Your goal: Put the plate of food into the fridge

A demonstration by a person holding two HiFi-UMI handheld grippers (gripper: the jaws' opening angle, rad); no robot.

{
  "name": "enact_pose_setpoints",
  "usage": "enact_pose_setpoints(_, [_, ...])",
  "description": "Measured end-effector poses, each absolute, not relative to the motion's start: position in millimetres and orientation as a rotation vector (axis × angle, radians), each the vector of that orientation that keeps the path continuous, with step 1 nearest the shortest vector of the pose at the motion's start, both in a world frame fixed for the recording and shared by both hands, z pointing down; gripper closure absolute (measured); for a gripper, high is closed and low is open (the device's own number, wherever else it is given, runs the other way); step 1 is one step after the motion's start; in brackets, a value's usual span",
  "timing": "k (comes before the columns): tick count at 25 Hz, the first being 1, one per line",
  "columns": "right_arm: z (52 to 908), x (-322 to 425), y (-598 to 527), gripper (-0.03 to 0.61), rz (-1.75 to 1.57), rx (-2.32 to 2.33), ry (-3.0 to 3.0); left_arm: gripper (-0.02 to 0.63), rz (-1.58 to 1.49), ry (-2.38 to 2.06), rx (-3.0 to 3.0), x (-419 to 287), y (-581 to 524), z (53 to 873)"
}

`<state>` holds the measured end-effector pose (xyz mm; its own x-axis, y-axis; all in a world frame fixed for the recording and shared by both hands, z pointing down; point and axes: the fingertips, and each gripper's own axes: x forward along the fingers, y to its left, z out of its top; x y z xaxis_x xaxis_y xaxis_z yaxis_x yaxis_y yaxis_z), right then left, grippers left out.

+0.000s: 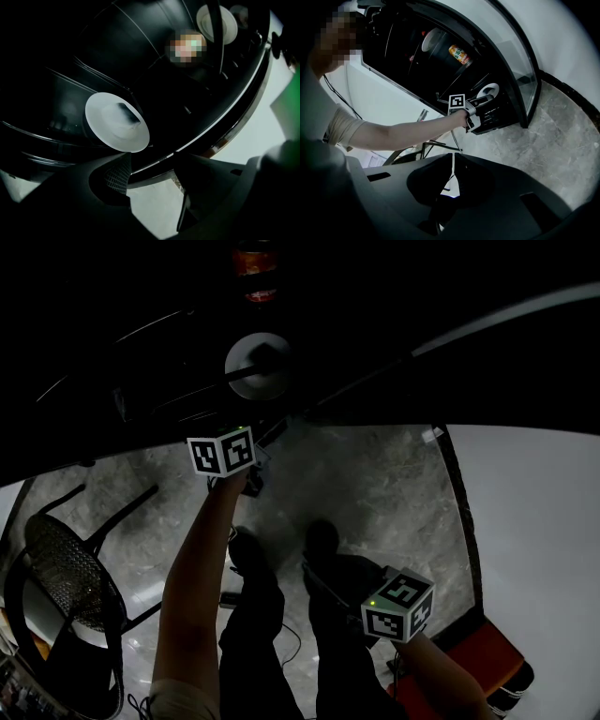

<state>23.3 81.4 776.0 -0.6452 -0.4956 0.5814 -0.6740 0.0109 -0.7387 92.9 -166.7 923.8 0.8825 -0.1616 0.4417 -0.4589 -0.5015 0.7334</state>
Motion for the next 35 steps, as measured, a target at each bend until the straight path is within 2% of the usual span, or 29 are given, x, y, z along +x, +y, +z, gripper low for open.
enact_pose_setpoints(21, [771.1, 22.5, 77.4, 0.549, 1.713, 1.252, -2.121, 0.330, 0.347, -0.560, 2.063, 88.4, -194.6, 911.8])
enact_pose_setpoints(33, [737.9, 15.0, 53.9, 0.549, 1.665, 1.268, -2.178, 0.331, 0.462, -0.480, 2.169, 60.7, -158.2, 873.5])
enact_pose_setpoints(35, [728.9, 12.3, 47.9, 0.549, 1.649, 1.264, -2.190, 0.347, 0.501, -0.460, 2.208, 53.0, -151.4, 861.4])
